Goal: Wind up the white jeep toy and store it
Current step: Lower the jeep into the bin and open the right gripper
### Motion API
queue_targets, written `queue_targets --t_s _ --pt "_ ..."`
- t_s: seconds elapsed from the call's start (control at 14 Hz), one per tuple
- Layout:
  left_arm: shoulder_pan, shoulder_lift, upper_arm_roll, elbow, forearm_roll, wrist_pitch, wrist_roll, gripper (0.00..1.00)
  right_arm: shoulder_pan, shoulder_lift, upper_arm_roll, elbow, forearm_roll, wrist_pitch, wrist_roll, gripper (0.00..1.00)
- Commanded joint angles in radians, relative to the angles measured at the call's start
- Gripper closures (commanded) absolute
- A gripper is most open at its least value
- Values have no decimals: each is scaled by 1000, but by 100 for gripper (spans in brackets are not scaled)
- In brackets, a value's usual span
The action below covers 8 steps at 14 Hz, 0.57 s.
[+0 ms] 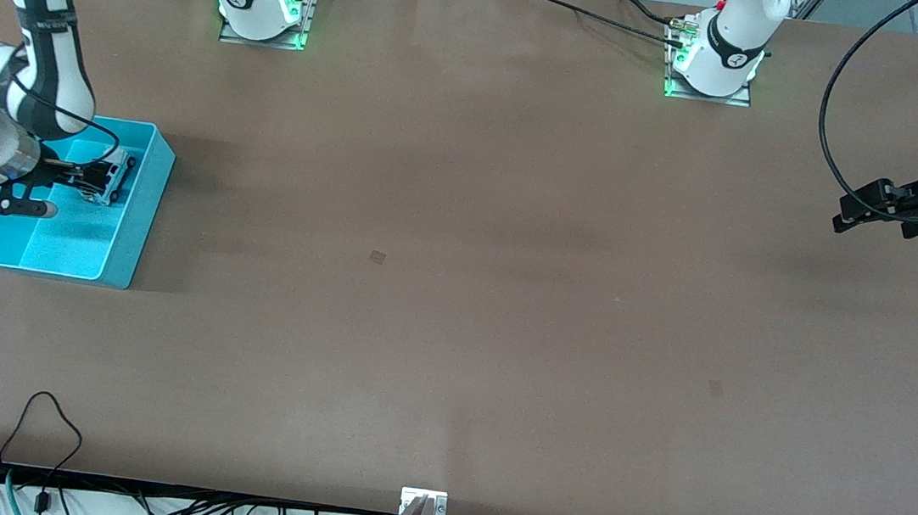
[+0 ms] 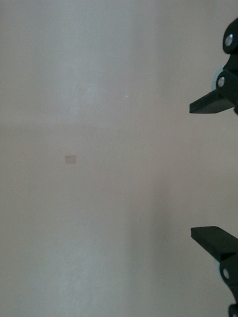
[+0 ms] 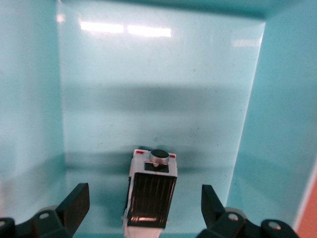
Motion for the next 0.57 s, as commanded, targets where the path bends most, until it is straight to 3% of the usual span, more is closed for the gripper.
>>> queue_targets --t_s 0.0,0.36,0.5 --pt "-4 -11 6 8 -9 -18 12 0 -4 -66 49 132 7 -204 -12 0" --pt "-4 -11 6 8 -9 -17 12 0 -6 -188 140 322 -4 -452 -20 0" --pt "-4 -11 3 8 -9 -13 12 0 -9 -224 213 388 -10 -535 -14 0"
